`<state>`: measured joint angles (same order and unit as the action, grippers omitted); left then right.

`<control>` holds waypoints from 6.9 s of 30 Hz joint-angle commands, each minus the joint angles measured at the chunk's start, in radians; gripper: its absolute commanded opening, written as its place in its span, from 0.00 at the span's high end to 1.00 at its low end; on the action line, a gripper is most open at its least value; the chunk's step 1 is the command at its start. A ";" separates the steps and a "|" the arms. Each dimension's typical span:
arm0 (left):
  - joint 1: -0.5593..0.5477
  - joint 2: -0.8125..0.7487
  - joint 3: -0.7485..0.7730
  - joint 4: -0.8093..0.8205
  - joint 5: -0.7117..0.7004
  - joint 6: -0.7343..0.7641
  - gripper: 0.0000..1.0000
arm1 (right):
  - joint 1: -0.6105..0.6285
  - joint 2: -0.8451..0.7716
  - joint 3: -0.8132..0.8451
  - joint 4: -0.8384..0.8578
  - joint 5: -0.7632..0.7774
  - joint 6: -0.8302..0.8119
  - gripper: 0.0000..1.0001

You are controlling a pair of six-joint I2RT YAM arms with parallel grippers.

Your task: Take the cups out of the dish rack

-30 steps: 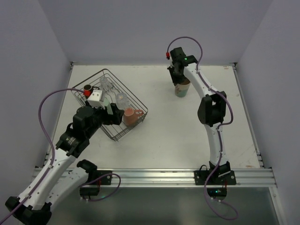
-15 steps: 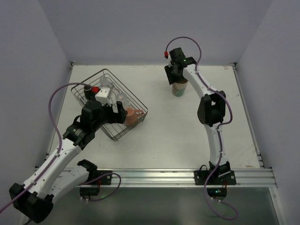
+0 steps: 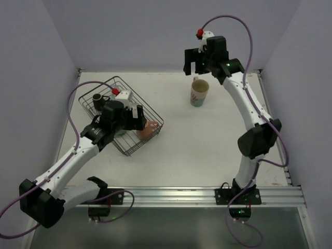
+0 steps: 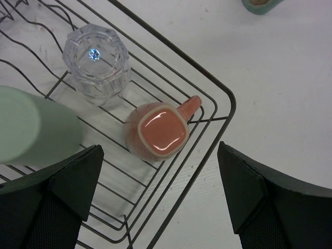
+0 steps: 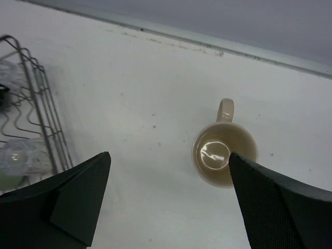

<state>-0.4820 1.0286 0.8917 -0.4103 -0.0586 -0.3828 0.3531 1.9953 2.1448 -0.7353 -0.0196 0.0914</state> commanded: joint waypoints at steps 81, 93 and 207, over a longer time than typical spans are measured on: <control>-0.132 -0.246 -0.039 0.312 -0.023 -0.307 0.87 | 0.288 -0.825 -1.461 1.347 -0.413 0.845 0.27; -0.132 -0.237 -0.099 0.571 0.167 -0.459 0.87 | 0.314 -0.788 -1.550 1.694 -0.591 0.886 0.27; -0.070 -0.136 0.053 -0.088 -0.434 0.042 0.00 | -0.310 -0.152 -0.291 0.138 -0.109 0.221 0.13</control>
<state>-0.5571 0.8623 0.8909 -0.4641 -0.3912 -0.3222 0.0387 2.0270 1.9450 -0.7269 -0.0357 0.2779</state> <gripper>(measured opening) 0.997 0.846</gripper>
